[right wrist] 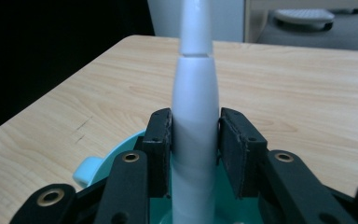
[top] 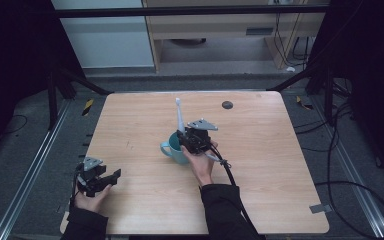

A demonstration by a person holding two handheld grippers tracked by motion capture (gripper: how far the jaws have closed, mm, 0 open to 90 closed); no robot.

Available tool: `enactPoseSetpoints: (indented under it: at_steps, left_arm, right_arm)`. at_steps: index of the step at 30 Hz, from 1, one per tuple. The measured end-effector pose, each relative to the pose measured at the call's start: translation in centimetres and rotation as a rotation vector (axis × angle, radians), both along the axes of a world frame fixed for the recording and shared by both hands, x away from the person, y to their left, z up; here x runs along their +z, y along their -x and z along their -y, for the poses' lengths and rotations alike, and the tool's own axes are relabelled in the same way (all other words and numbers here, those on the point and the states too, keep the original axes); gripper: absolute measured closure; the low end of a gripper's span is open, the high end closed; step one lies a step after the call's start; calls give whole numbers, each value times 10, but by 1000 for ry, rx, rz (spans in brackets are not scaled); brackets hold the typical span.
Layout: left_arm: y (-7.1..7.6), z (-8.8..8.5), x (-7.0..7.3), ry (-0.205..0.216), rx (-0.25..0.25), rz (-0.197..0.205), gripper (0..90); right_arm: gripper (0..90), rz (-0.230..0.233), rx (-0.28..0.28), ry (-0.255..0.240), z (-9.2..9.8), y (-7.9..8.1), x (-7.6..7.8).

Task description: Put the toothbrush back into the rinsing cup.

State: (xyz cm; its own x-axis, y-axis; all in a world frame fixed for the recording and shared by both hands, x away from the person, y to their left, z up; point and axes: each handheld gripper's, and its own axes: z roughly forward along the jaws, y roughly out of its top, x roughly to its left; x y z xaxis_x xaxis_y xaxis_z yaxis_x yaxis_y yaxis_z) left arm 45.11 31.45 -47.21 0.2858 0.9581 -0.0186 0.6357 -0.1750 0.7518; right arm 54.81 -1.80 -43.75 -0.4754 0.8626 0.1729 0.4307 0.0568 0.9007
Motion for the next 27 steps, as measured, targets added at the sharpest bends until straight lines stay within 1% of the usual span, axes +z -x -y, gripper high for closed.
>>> enactPoseSetpoints:
  at_steps: [1,4,7,8,9,11,13,15,17,20,22,24,25,27]
  left_arm:
    - [0,0,0,0,-1,1,379]
    - [0,0,0,1,0,1,379]
    - [0,0,0,0,-1,-1,379]
    - [0,0,0,0,-1,-1,378]
    - [0,0,0,-1,-2,-1,378]
    - [0,0,0,-3,-1,-1,377]
    - [1,0,0,-2,-1,0,377]
    - [1,1,0,-3,-2,0,375]
    - [1,1,0,-4,-4,-1,373]
    - [1,1,-1,-4,-6,-2,371]
    - [1,2,-1,-2,-10,0,367]
    - [1,2,-1,-2,-13,0,361]
    - [1,2,-2,3,-25,5,356]
    - [1,3,-2,-3,-36,7,346]
  right_arm:
    - [617,8,-1,5,1,1,2]
    - [543,24,17,-10,8,5,8]
    - [449,28,67,-19,17,13,13]
    - [407,25,83,-5,19,17,14]
    - [362,24,99,20,22,21,14]
    - [303,38,110,57,29,30,15]
    - [261,41,110,71,39,38,16]
    - [223,34,111,59,51,44,17]
    - [210,29,110,55,63,50,19]
    - [195,27,89,60,82,57,18]
    - [177,5,79,62,93,59,15]
    - [172,-8,58,85,104,62,10]
    - [171,-19,48,92,109,64,7]
    - [166,-44,39,105,117,67,-2]
